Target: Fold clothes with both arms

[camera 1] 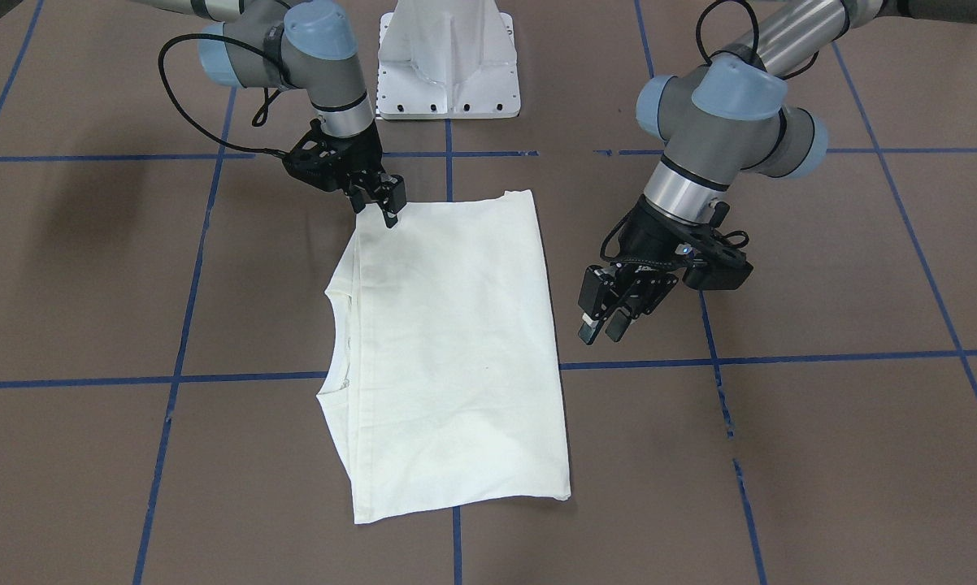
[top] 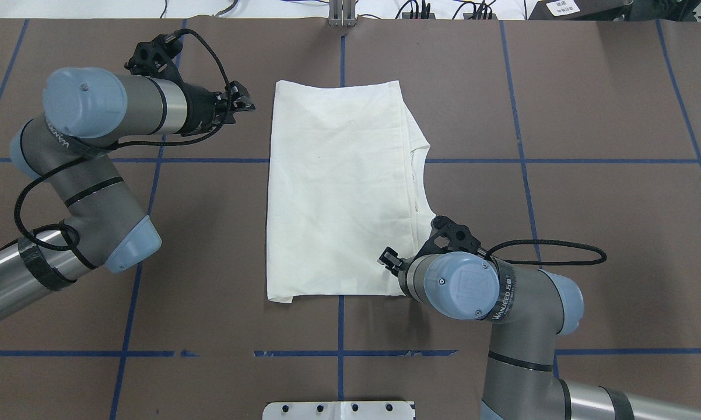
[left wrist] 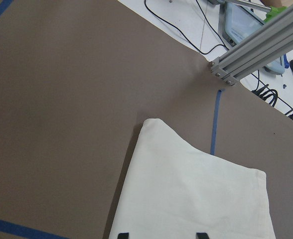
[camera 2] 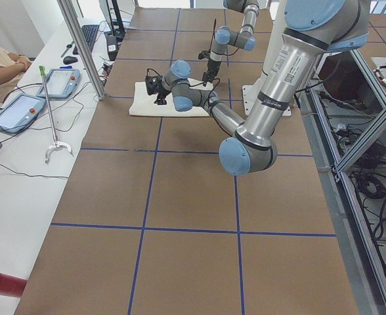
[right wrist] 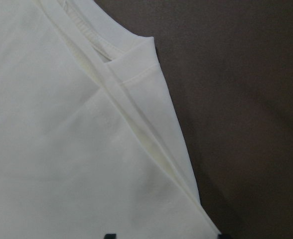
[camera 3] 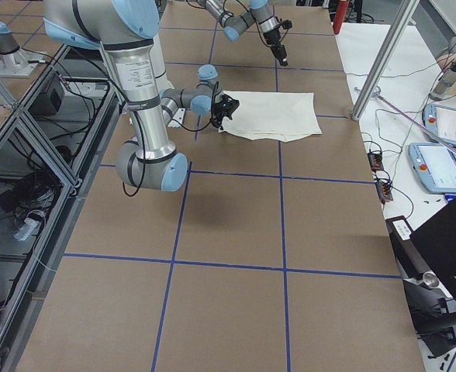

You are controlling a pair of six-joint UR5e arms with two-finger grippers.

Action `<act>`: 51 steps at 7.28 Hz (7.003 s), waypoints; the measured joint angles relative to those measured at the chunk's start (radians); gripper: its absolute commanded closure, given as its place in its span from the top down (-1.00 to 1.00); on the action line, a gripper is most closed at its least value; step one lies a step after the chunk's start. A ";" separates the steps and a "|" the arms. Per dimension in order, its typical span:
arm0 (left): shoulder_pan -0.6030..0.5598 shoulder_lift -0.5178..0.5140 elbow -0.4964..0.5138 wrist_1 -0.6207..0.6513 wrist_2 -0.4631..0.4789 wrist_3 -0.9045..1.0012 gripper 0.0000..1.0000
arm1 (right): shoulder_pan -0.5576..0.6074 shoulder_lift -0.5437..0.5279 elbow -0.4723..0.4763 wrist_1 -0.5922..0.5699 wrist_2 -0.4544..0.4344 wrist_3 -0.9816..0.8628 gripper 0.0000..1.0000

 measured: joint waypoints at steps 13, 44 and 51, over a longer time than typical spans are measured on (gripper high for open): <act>0.003 0.003 -0.001 0.000 0.000 -0.001 0.08 | -0.018 -0.003 -0.003 0.001 -0.006 -0.005 -1.00; 0.434 0.097 -0.581 0.642 0.251 -0.541 -1.00 | 0.128 -0.018 0.253 -0.005 0.105 -0.028 -1.00; 0.164 -0.094 -0.084 0.409 0.249 -0.289 -1.00 | 0.353 0.300 -0.337 0.112 0.241 -0.112 -1.00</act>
